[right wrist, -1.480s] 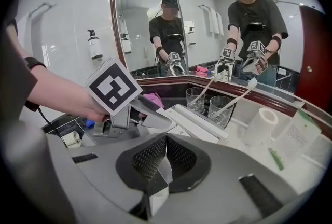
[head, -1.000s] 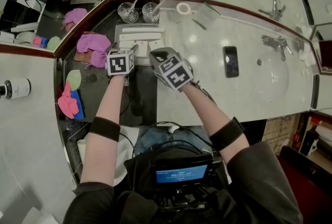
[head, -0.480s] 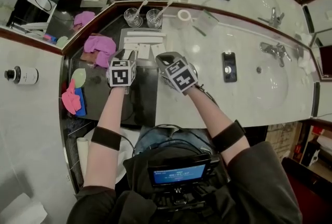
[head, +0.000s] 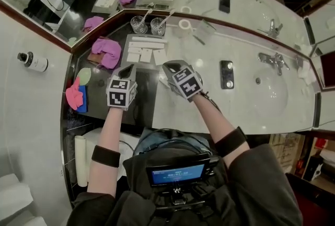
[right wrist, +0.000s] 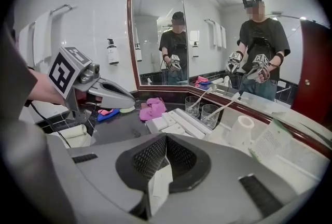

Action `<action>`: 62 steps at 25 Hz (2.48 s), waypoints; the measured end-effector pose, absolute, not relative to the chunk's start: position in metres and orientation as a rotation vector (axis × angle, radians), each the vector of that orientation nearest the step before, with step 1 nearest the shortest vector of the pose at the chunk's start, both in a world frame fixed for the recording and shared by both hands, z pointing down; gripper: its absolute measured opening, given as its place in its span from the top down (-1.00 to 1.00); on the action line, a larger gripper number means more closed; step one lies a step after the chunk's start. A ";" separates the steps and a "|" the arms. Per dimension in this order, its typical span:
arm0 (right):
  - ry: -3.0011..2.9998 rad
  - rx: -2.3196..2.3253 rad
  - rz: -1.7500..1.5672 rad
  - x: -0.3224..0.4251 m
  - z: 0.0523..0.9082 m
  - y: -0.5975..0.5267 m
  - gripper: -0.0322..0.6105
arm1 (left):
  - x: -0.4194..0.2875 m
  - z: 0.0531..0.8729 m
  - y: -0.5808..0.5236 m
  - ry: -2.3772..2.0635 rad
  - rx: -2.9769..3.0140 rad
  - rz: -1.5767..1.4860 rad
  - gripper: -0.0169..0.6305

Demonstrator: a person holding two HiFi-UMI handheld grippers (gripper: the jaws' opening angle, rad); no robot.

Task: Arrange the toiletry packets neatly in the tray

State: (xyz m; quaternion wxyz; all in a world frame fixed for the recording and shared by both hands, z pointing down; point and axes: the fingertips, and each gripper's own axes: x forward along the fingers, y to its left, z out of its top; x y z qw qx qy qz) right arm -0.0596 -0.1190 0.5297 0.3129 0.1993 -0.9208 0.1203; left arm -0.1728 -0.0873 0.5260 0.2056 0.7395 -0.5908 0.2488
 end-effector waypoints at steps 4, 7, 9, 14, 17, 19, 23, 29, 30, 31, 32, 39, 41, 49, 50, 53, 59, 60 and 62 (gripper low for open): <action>-2.434 0.526 0.309 -0.033 0.525 -0.107 0.86 | -0.154 0.509 -0.062 -1.638 2.098 0.651 0.95; -2.436 0.518 0.300 -0.012 0.523 -0.097 0.86 | -0.141 0.498 -0.043 -1.648 2.101 0.611 0.95; -2.436 0.509 0.293 0.002 0.522 -0.089 0.86 | -0.133 0.493 -0.031 -1.659 2.092 0.582 0.95; -2.437 0.463 0.278 0.029 0.526 -0.067 0.86 | -0.107 0.488 -0.006 -1.664 2.084 0.527 0.95; -2.439 0.442 0.280 0.038 0.530 -0.054 0.86 | -0.096 0.486 0.007 -1.672 2.072 0.498 0.95; -2.440 0.431 0.281 0.042 0.532 -0.048 0.86 | -0.092 0.485 0.014 -1.678 2.068 0.487 0.95; -2.444 0.418 0.270 0.047 0.533 -0.040 0.86 | -0.085 0.485 0.028 -1.692 2.070 0.503 0.95; -2.422 0.399 0.173 0.050 0.537 -0.037 0.83 | -0.084 0.489 0.041 -1.703 2.036 0.443 0.95; -2.417 0.401 0.153 0.050 0.538 -0.038 0.83 | -0.085 0.490 0.042 -1.706 2.036 0.439 0.95; -2.413 0.393 0.134 0.049 0.540 -0.039 0.83 | -0.085 0.490 0.043 -1.707 2.039 0.437 0.95; -2.408 0.372 0.112 0.048 0.542 -0.038 0.83 | -0.085 0.490 0.043 -1.706 2.044 0.440 0.95; -2.229 -0.022 -0.299 0.022 0.582 -0.019 0.73 | -0.093 0.497 0.041 -1.692 2.052 0.448 0.95; -2.150 -0.127 -0.419 0.015 0.594 -0.018 0.73 | -0.096 0.499 0.039 -1.688 2.051 0.445 0.95; -1.875 -0.449 -0.659 -0.001 0.638 -0.023 -0.02 | -0.100 0.511 0.036 -1.659 2.031 0.434 0.95; -1.850 -0.477 -0.679 -0.002 0.642 -0.025 -0.12 | -0.100 0.513 0.036 -1.654 2.029 0.435 0.95; -1.801 -0.545 -0.714 -0.009 0.654 -0.030 -0.39 | -0.101 0.520 0.039 -1.642 2.018 0.439 0.95; -1.695 -0.641 -0.815 -0.025 0.677 -0.041 -0.44 | -0.110 0.527 0.037 -1.645 1.992 0.414 0.95; -1.670 -0.660 -0.835 -0.027 0.682 -0.041 -0.44 | -0.111 0.528 0.038 -1.645 1.986 0.406 0.95; -1.632 -0.692 -0.865 -0.031 0.690 -0.041 -0.44 | -0.115 0.530 0.038 -1.643 1.974 0.395 0.95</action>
